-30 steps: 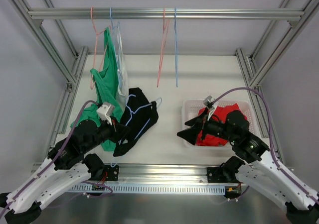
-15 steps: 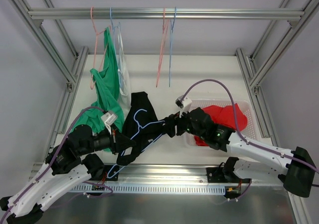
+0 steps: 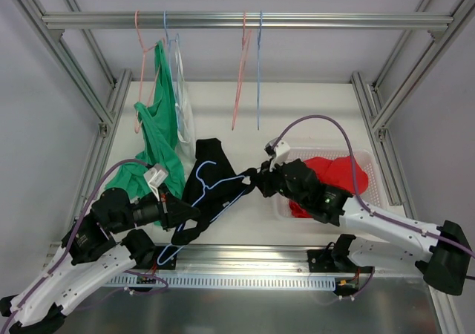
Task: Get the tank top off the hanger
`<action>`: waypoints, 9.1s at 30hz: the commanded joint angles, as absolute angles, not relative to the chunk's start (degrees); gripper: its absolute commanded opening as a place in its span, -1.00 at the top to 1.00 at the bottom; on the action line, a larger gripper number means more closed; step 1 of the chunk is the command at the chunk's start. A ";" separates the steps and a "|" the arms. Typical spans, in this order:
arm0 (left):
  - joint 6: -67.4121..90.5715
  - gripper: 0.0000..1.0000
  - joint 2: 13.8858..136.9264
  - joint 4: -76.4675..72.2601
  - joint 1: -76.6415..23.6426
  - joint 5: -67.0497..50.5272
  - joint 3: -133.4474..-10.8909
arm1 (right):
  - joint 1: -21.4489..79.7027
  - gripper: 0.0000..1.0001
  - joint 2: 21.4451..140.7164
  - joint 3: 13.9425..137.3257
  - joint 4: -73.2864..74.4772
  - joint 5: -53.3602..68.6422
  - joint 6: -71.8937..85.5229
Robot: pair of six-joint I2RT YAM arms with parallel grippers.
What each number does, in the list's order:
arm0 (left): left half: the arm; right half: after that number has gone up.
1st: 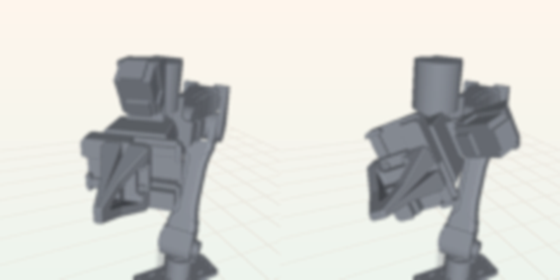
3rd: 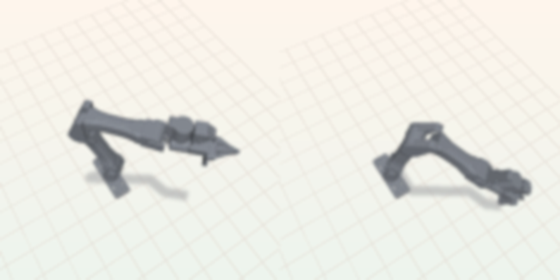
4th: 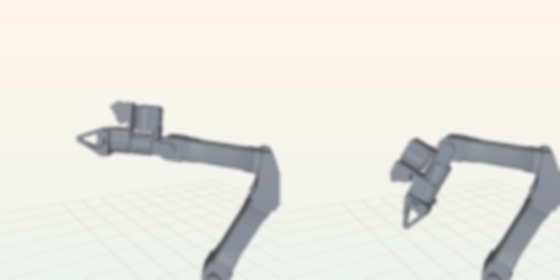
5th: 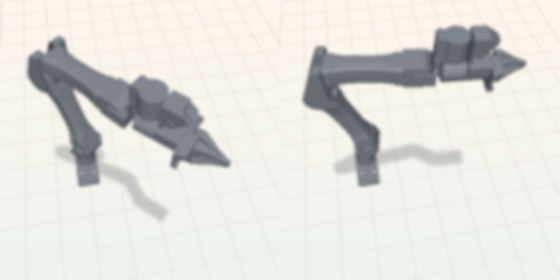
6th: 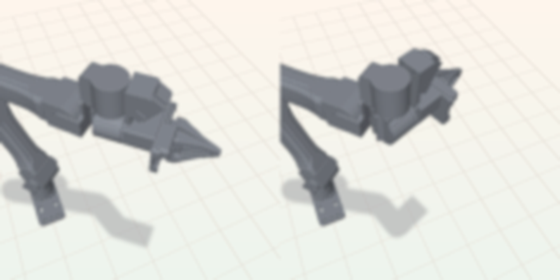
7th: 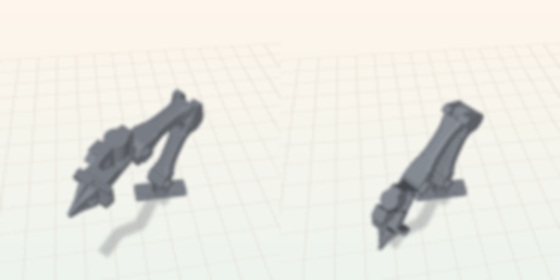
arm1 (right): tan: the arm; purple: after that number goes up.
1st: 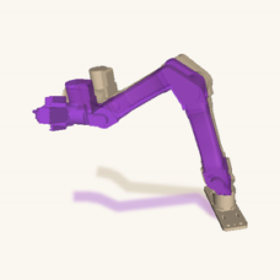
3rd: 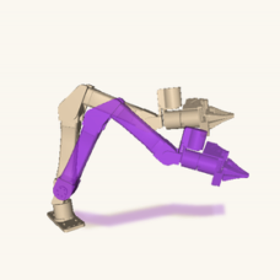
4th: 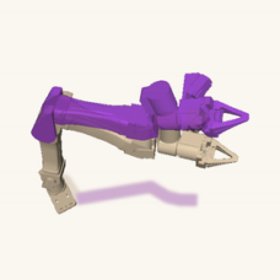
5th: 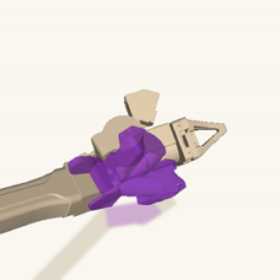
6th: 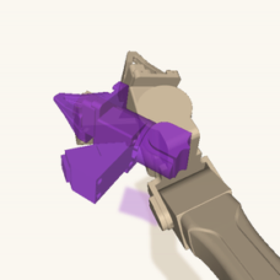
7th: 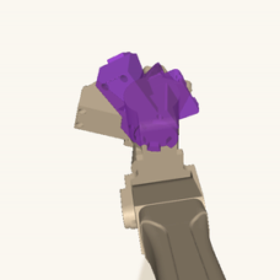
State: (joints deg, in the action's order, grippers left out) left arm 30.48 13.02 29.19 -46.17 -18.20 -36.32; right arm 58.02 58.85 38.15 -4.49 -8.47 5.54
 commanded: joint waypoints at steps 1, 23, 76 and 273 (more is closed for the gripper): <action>28.75 1.00 14.06 26.54 -46.58 -19.86 -39.37 | 58.10 1.00 52.14 42.53 -1.60 -17.47 3.17; 18.38 1.00 31.71 -37.06 -46.58 -17.26 -44.73 | 44.47 0.99 44.48 62.08 13.28 13.52 7.46; 12.39 1.00 72.49 10.01 -48.96 31.37 -86.64 | 69.96 -0.99 51.08 46.41 9.84 -3.89 13.63; 8.00 0.16 85.95 37.53 -22.06 14.95 -111.79 | 22.06 -0.99 29.27 52.47 41.92 6.77 7.03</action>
State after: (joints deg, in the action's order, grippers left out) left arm 9.41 84.93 38.39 -23.38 18.98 -108.53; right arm 22.37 29.45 52.62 43.94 4.80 7.33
